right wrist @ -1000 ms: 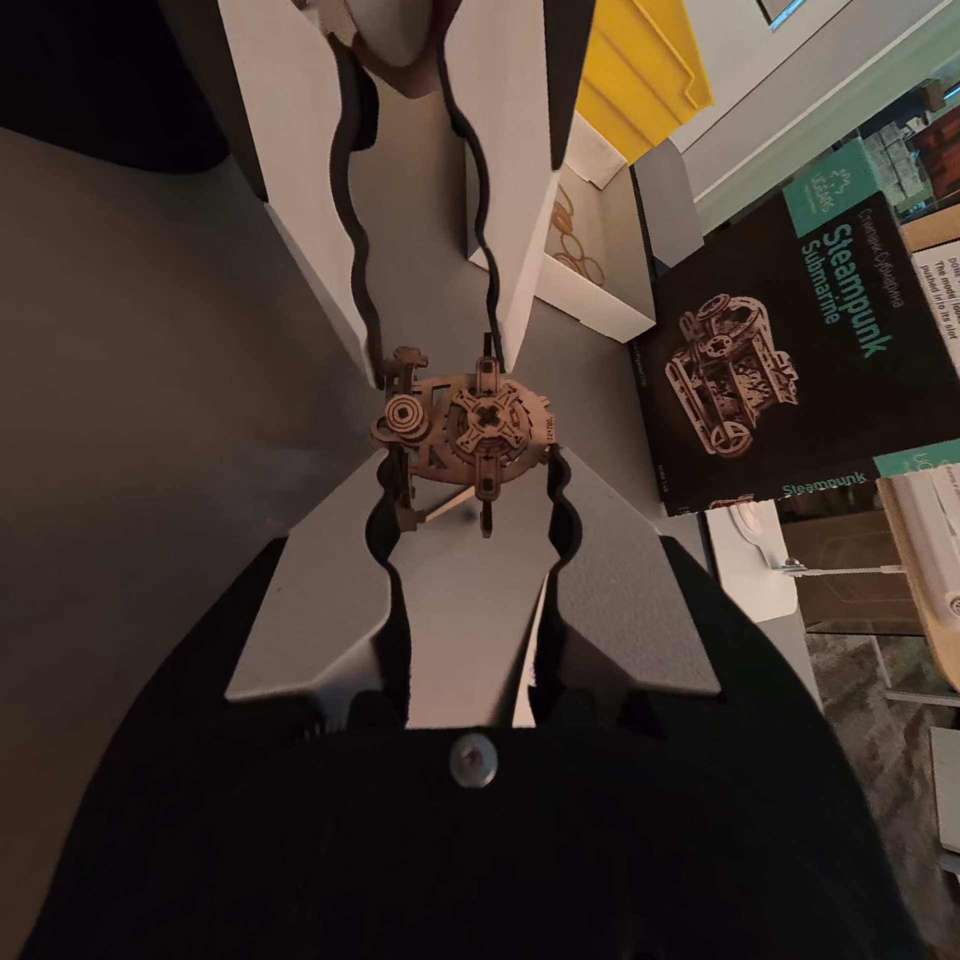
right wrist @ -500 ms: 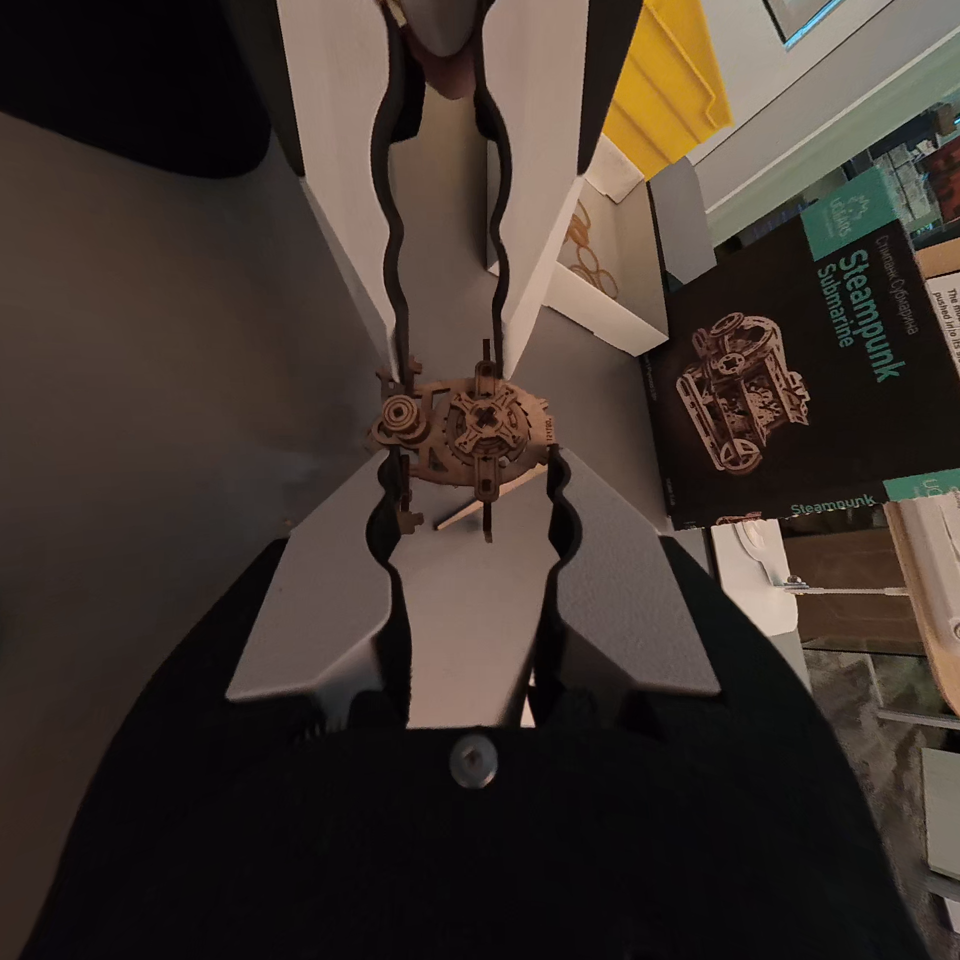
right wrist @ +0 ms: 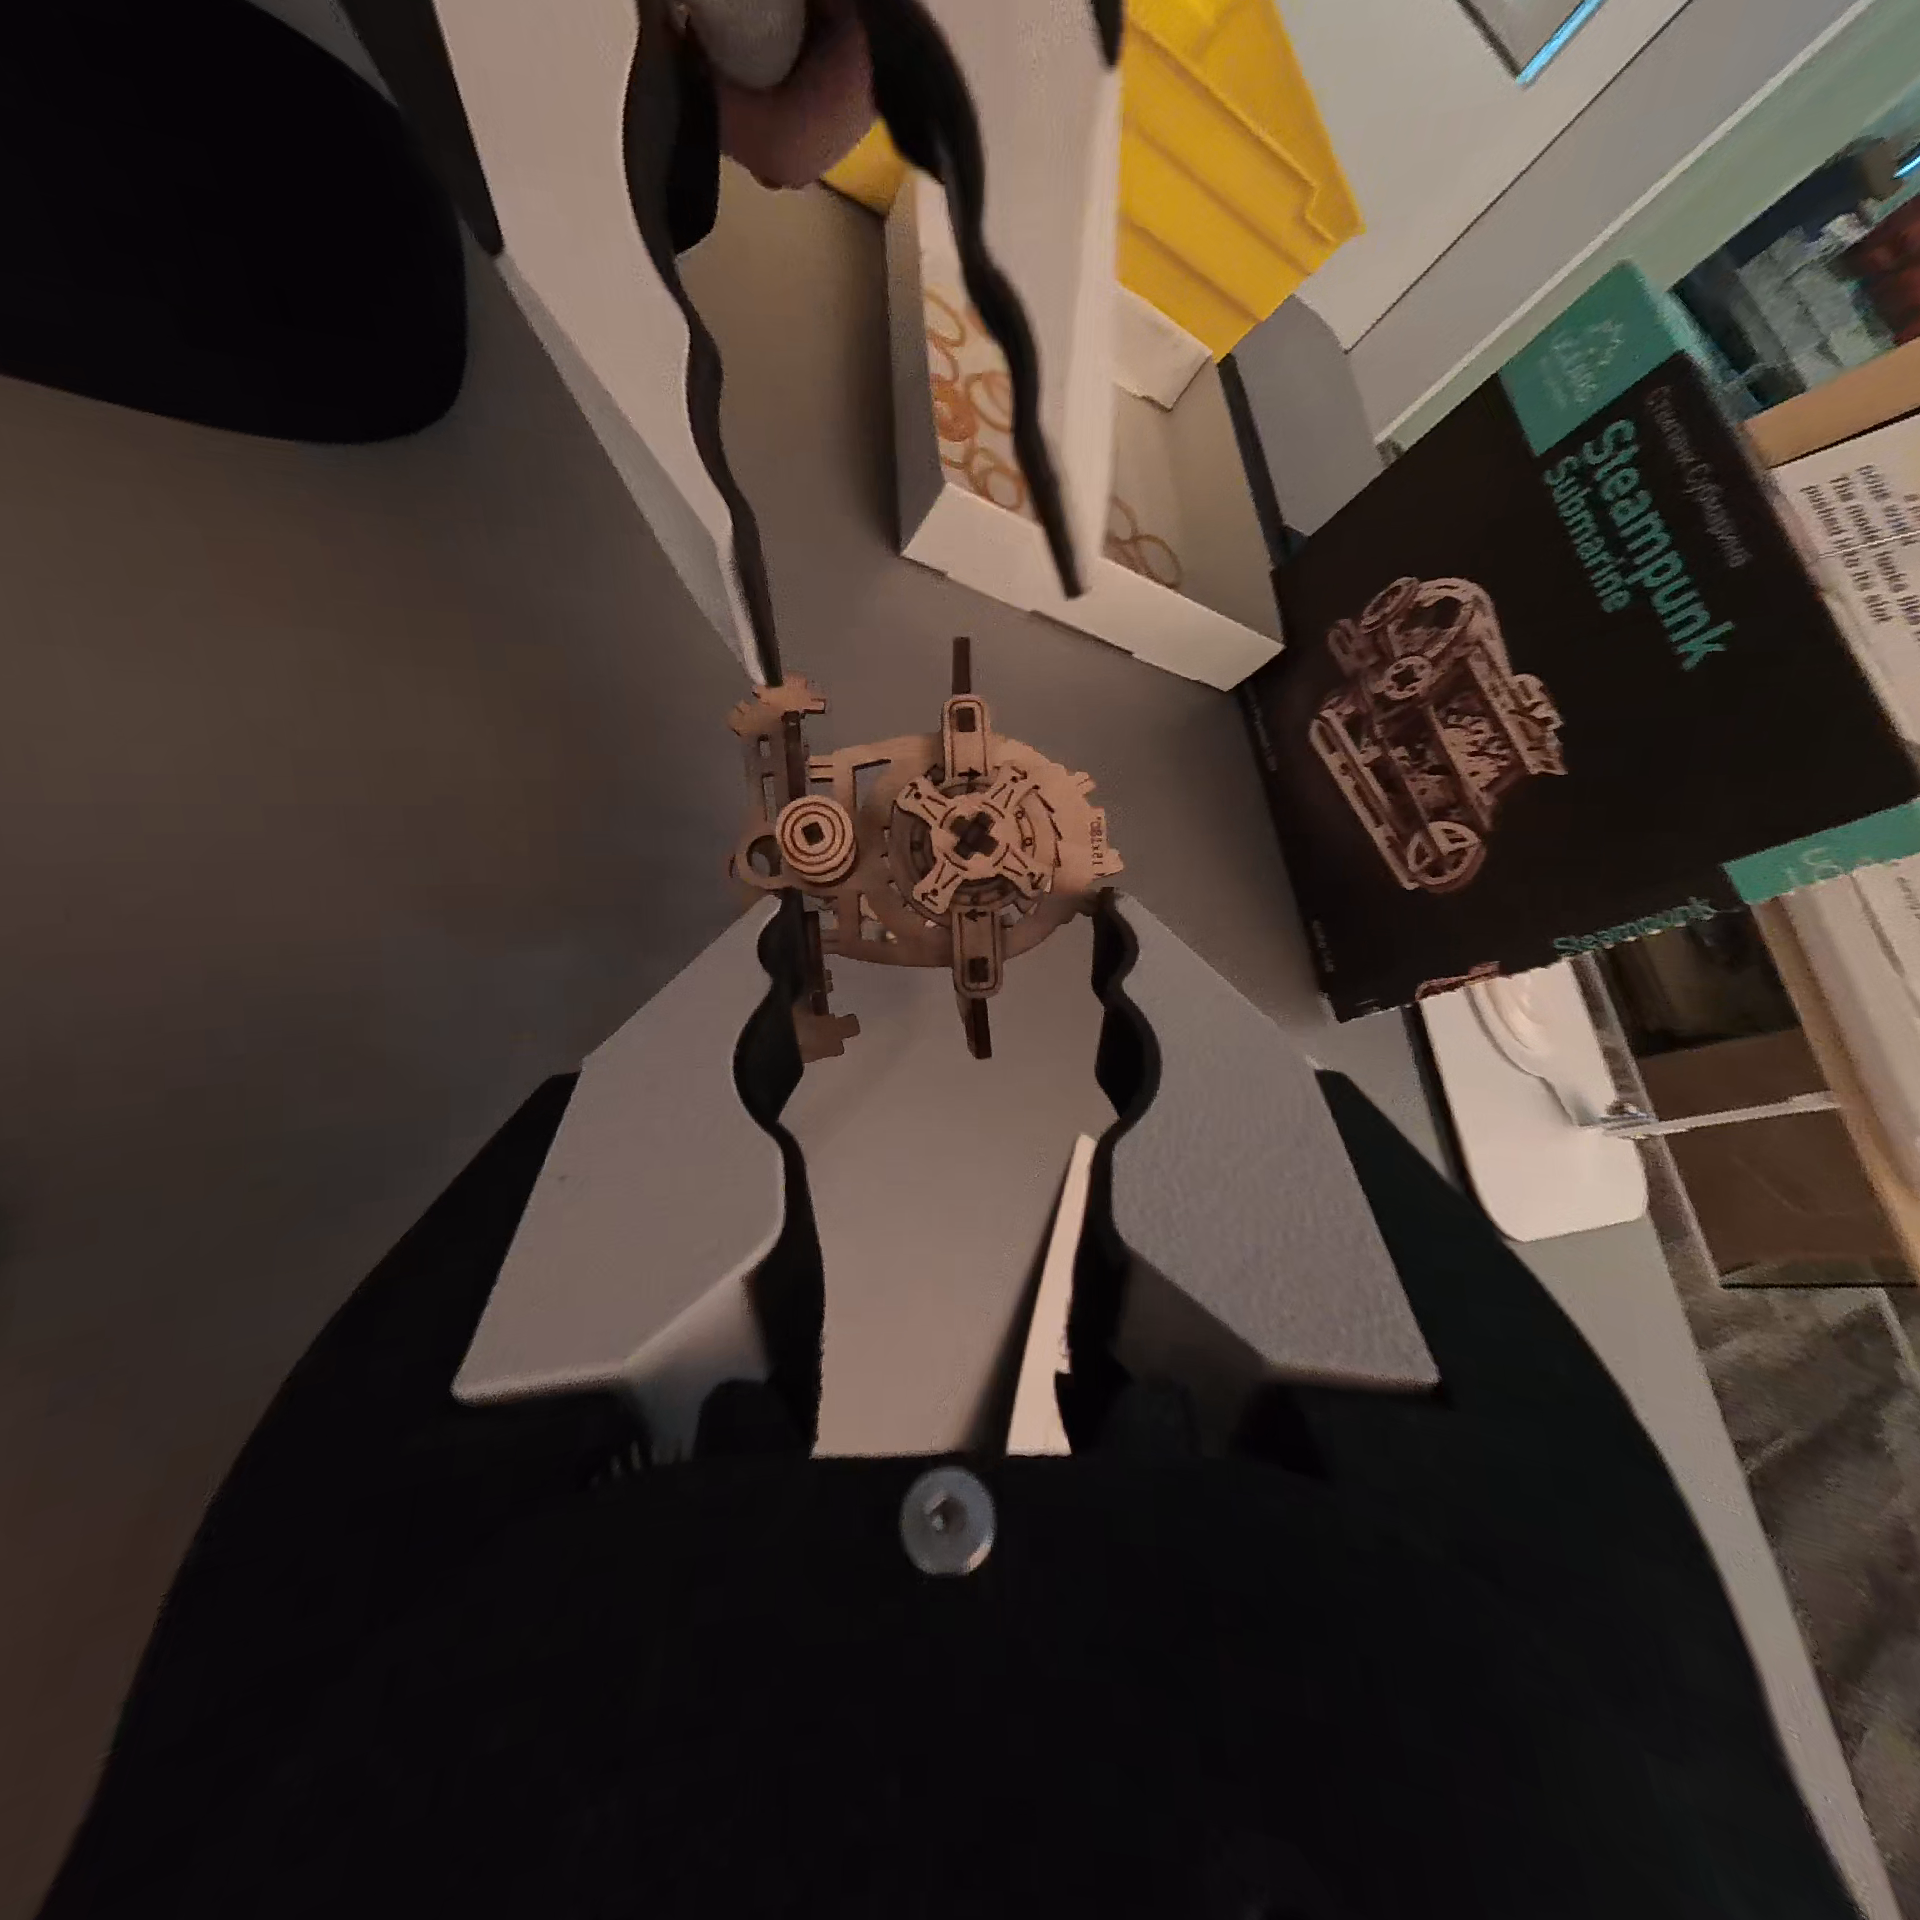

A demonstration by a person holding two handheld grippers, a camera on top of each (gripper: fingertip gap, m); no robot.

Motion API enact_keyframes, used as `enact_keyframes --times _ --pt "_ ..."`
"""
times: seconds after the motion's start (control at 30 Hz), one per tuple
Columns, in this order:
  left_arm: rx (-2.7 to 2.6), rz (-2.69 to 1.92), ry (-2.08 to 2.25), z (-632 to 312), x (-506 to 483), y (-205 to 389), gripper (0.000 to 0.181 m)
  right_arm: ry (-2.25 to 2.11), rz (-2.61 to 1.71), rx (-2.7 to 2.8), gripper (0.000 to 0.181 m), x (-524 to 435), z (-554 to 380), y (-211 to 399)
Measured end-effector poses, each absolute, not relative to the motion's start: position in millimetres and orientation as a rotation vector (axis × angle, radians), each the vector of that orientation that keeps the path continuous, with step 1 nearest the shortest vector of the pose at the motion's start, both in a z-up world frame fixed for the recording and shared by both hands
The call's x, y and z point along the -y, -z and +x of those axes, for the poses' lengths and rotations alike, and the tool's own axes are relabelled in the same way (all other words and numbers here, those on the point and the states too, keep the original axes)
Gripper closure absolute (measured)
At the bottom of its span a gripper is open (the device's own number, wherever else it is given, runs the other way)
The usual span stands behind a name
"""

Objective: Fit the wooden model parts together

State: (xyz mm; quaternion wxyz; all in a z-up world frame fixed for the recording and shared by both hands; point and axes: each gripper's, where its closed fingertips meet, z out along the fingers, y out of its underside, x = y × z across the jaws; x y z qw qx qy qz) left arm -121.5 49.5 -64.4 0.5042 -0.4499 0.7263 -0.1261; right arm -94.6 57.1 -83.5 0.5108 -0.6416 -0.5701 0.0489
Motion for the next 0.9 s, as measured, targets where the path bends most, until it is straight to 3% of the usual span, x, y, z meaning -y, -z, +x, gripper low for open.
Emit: enact_keyframes --times 0.23,0.43,0.67,0.9 --pt "-1.82 -1.102 0.349 -122 -42 76 0.137 -0.298 -1.652 1.353 0.126 -50 -101 91" --pt "-1.777 -1.196 0.587 -124 -34 60 0.143 -0.7 -1.793 1.236 0.127 -41 -104 82" --pt "-1.68 -1.454 0.91 -126 -35 53 0.129 -1.271 -2.011 1.087 0.127 -19 -113 87" --pt "-1.571 -1.57 1.297 -128 -32 42 0.126 -1.503 -2.038 0.973 0.127 -15 -113 81"
